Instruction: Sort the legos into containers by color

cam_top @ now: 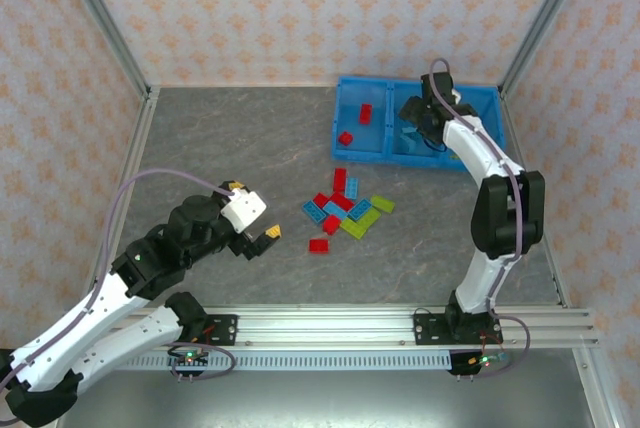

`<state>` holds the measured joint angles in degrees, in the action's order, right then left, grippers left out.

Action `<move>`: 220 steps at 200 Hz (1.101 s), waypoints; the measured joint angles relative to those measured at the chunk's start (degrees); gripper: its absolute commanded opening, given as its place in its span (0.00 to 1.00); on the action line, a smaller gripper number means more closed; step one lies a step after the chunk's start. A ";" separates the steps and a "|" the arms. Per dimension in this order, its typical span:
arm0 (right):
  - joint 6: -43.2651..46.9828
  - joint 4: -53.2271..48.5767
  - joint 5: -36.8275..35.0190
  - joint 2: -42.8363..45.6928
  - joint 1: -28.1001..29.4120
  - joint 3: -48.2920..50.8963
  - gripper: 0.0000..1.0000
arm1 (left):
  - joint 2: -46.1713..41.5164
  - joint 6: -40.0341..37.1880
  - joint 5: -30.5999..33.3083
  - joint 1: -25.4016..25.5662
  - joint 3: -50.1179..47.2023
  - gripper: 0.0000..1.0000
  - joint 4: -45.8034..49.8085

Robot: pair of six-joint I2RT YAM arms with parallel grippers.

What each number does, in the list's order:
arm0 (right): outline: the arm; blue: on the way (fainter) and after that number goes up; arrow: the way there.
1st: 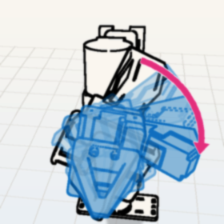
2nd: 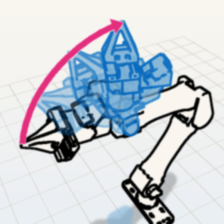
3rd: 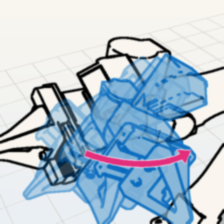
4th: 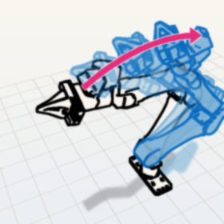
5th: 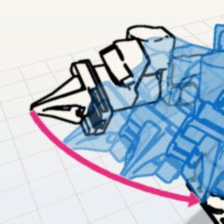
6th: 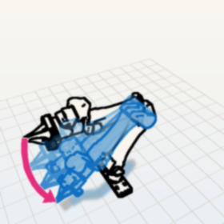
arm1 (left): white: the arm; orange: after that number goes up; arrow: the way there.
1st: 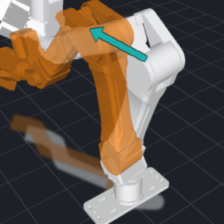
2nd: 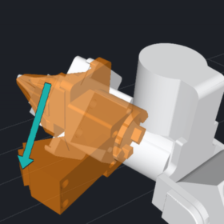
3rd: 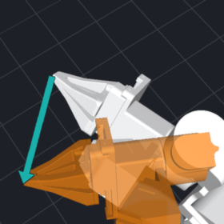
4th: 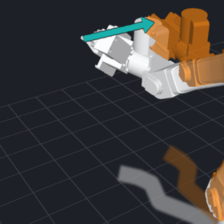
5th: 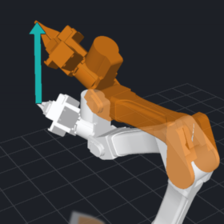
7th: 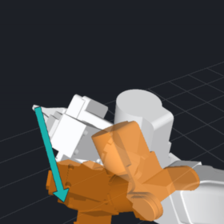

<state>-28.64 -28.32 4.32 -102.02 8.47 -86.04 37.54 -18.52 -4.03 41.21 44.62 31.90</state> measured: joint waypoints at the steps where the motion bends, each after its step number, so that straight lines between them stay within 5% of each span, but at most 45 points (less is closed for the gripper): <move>1: 0.02 -0.04 0.00 0.15 0.00 0.11 0.86 | 0.02 0.00 0.00 0.00 0.00 1.00 0.02; 49: 0.66 -1.68 2.95 21.22 3.06 16.00 0.87 | 2.38 -0.02 -0.04 0.00 0.00 1.00 0.02; 87: 3.54 -3.52 2.25 32.54 23.19 29.55 0.84 | 2.54 -0.04 -0.22 0.00 -0.02 1.00 -0.02; 105: 4.57 -4.85 1.81 32.02 30.40 33.16 0.83 | 3.15 -0.04 -0.68 0.00 0.00 1.00 -0.02; 139: 7.06 -7.28 1.42 24.98 35.47 34.18 0.75 | 4.94 -0.04 -1.66 0.00 -0.02 1.00 -0.02; 220: 14.64 -5.05 3.74 8.92 36.83 30.45 0.70 | 5.01 -0.02 -1.51 0.00 -0.02 1.00 -0.02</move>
<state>-14.00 -33.36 8.05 -93.10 45.30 -55.59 42.54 -18.55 -5.54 41.21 44.60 31.88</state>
